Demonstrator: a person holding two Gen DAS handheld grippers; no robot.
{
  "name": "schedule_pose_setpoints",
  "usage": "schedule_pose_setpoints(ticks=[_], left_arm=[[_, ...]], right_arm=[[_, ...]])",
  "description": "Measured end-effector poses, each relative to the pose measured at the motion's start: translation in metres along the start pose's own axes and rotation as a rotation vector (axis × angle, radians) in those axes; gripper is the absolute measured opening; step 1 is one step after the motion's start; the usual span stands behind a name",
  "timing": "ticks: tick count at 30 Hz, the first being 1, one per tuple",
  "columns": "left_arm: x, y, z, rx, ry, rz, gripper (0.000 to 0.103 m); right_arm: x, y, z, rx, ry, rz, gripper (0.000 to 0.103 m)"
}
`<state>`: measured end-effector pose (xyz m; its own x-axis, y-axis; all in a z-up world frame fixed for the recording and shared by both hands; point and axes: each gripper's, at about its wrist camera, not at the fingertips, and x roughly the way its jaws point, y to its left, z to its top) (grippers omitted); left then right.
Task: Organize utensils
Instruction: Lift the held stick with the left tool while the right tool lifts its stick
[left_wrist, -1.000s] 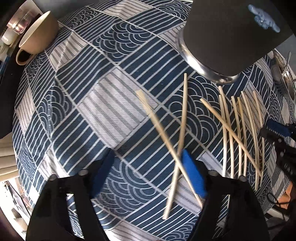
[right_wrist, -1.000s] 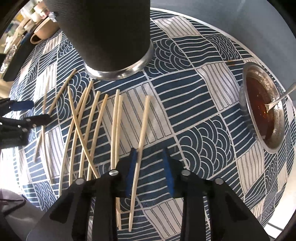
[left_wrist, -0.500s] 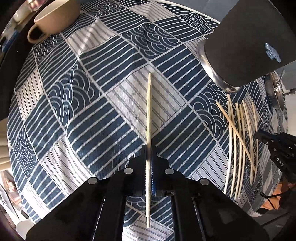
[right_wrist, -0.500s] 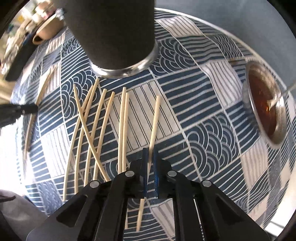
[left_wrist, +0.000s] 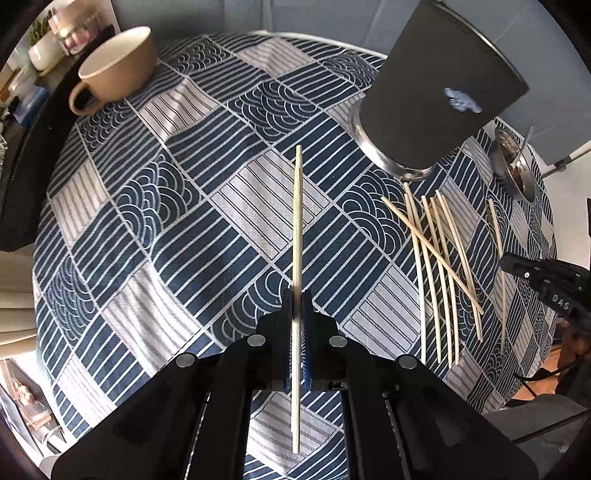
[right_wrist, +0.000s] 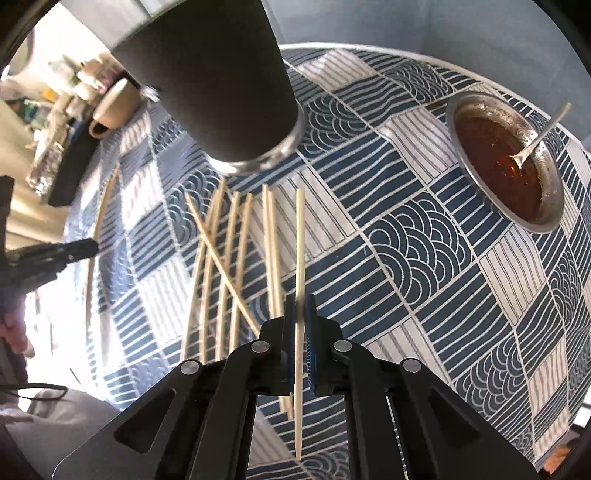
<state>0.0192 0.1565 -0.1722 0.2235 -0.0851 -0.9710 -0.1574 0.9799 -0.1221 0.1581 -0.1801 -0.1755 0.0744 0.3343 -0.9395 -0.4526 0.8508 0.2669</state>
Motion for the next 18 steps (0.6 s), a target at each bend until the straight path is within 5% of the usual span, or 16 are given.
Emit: schedule_pose_setpoints(ticks=[8, 16, 18], left_arm=[[-0.017, -0.006, -0.018, -0.023, 0.008, -0.026, 0.005], [-0.032, -0.028, -0.027, 0.067, -0.042, 0.047, 0.005], [-0.034, -0.025, -0.028, 0.042, -0.031, -0.031, 0.005]], right_arm=[[-0.024, 0.004, -0.012, -0.007, -0.063, -0.01, 0.005], [-0.032, 0.011, -0.028, -0.021, -0.082, -0.009, 0.005], [-0.033, 0.012, -0.029, -0.024, -0.087, -0.01, 0.005]])
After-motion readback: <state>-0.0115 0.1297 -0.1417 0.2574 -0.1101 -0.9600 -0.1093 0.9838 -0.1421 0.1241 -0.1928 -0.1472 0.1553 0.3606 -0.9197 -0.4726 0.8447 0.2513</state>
